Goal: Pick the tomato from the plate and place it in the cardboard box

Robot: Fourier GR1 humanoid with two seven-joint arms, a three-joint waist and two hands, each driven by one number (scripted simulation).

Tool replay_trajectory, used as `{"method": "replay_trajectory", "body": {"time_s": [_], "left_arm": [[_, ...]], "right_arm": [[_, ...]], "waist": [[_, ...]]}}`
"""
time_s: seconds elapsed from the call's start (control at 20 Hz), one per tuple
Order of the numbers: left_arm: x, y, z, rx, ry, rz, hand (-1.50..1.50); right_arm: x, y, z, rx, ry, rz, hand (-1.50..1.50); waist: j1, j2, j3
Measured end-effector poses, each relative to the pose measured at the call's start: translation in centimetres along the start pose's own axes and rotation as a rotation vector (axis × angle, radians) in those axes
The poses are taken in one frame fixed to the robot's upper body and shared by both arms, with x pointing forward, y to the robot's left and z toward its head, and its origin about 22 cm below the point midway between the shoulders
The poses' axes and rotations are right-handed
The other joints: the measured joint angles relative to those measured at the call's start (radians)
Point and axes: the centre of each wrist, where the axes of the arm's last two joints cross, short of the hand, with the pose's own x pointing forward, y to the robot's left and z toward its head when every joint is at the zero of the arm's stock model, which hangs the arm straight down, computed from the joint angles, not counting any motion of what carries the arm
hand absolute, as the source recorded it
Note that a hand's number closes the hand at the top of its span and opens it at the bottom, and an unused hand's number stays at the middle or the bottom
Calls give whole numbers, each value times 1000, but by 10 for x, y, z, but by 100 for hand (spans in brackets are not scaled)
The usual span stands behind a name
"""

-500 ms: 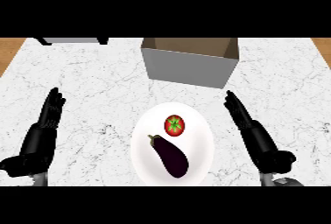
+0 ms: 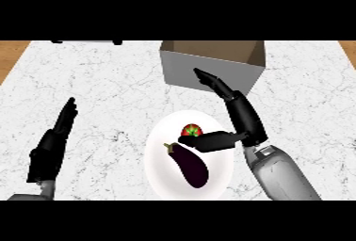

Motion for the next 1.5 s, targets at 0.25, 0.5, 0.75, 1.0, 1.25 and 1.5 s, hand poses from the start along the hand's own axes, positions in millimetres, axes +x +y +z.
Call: {"method": "replay_trajectory", "body": {"time_s": [0.25,0.5,0.75,1.0,1.25,1.5], "left_arm": [[0,-6,-4,-9,55,-13,0],[-4,1,-4,-9,83,-16,0],[-5,4,-1,-5,89,-21,0],[-2,4,-3,-7,96,-18,0],[-6,4,0,0,103,-21,0],[-4,2,1,4,100,-24,0]], "right_arm": [[-30,18,-24,-87,-23,-79,-150],[-34,-7,-40,47,-32,110,-150],[-13,-36,-57,247,36,383,-150],[10,-38,-68,500,163,613,-150],[30,-18,-69,689,272,720,-150],[41,7,-57,743,345,777,-150]], "waist": [[-6,1,3],[-15,-4,2],[-22,-10,1],[-28,-13,1],[-33,-13,1],[-33,-11,2]]}}
